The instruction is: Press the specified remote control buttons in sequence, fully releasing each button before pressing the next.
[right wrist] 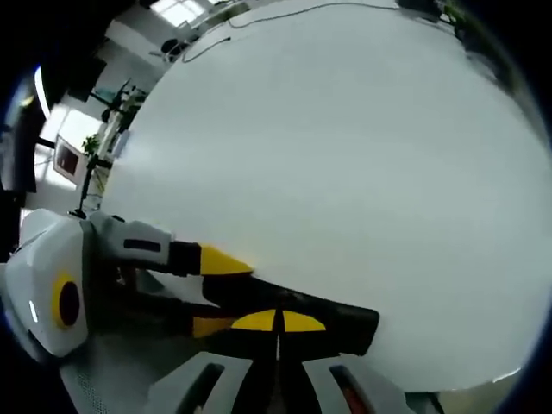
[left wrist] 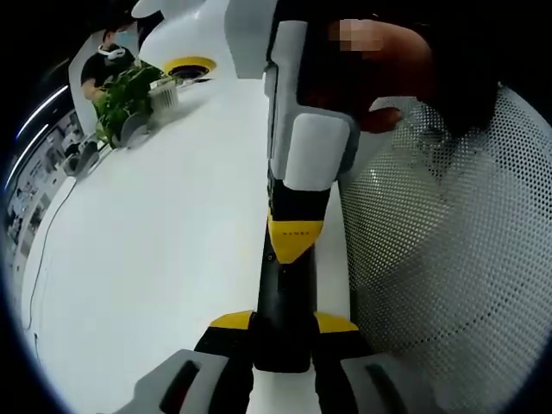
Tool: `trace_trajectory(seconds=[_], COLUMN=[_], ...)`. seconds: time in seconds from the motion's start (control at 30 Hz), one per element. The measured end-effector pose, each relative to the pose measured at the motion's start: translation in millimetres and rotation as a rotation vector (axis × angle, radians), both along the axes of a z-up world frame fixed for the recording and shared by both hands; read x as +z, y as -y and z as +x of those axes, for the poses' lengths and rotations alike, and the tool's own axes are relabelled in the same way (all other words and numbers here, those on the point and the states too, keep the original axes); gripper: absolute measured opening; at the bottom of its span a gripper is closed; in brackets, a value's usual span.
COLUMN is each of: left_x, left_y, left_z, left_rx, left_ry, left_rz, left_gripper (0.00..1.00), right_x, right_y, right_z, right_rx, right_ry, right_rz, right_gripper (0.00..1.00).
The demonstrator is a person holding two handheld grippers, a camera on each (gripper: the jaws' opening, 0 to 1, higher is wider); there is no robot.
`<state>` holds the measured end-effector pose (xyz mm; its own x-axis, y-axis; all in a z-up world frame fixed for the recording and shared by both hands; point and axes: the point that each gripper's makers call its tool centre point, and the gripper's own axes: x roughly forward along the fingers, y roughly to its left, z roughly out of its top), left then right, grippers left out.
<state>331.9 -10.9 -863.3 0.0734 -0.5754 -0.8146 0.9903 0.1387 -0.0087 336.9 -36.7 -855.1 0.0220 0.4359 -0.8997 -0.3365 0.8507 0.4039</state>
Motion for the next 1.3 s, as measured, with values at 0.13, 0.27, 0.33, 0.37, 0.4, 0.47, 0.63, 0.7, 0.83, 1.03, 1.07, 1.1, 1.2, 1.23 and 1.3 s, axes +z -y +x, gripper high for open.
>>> trace_trajectory(seconds=[0.13, 0.27, 0.33, 0.37, 0.4, 0.47, 0.63, 0.7, 0.83, 1.03, 1.07, 1.1, 1.2, 1.23, 1.3], left_x=[-0.1, -0.1, -0.2, -0.1, -0.1, -0.1, -0.1, -0.1, -0.1, -0.2, -0.2, -0.3, -0.2, -0.3, -0.4], left_y=[0, 1, 2, 2, 2, 2, 2, 2, 2, 2, 2, 2, 2, 2, 2], left_z=[-0.1, 0.5, 1.1, 1.2, 1.1, 1.4, 1.2, 1.3, 1.3, 1.7, 1.7, 1.8, 1.8, 1.9, 1.9], left_rx=[-0.001, 0.004, 0.015, 0.021, 0.018, 0.020, 0.019, 0.018, 0.019, 0.019, 0.019, 0.019, 0.019, 0.019, 0.019], left_ry=[0.000, 0.001, 0.002, 0.001, 0.003, 0.001, 0.002, 0.002, 0.002, 0.002, 0.002, 0.002, 0.002, 0.002, 0.002], left_rz=[0.000, 0.002, 0.004, 0.004, 0.004, 0.001, 0.000, -0.001, -0.003, -0.004, -0.004, -0.005, -0.006, -0.006, -0.006], left_gripper=[0.25, 0.25, 0.25, 0.25, 0.25, 0.25, 0.25, 0.25, 0.25, 0.25, 0.25, 0.25, 0.25, 0.25, 0.25], right_x=[-0.2, -0.1, 0.1, 0.0, -0.4, -0.1, 0.9, 0.8, 1.0, 1.3, 1.7, 1.7, -0.6, -1.2, -0.2], right_y=[0, 0, 1, 1, 1, 1, 2, 2, 5, 7, 7, 6, 5, 5, 5], right_z=[0, 1, 1, 1, 2, 2, 2, 2, 2, -3, -4, -5, -9, -10, -10], right_rx=[0.027, 0.039, 0.037, 0.037, 0.037, 0.035, -0.015, -0.026, -0.014, 0.000, 0.001, 0.002, 0.010, 0.013, 0.018], right_ry=[0.025, 0.033, 0.033, 0.033, 0.033, 0.032, -0.002, -0.007, 0.007, -0.013, -0.023, -0.031, -0.053, -0.058, -0.054], right_rz=[-0.022, -0.027, -0.025, -0.024, -0.023, -0.021, 0.024, 0.026, -0.004, -0.022, -0.016, -0.012, -0.013, -0.015, -0.015], right_gripper=[0.00, 0.00, 0.00, 0.00, 0.00, 0.00, 0.00, 0.00, 0.00, 0.00, 0.00, 0.00, 0.00, 0.00, 0.00])
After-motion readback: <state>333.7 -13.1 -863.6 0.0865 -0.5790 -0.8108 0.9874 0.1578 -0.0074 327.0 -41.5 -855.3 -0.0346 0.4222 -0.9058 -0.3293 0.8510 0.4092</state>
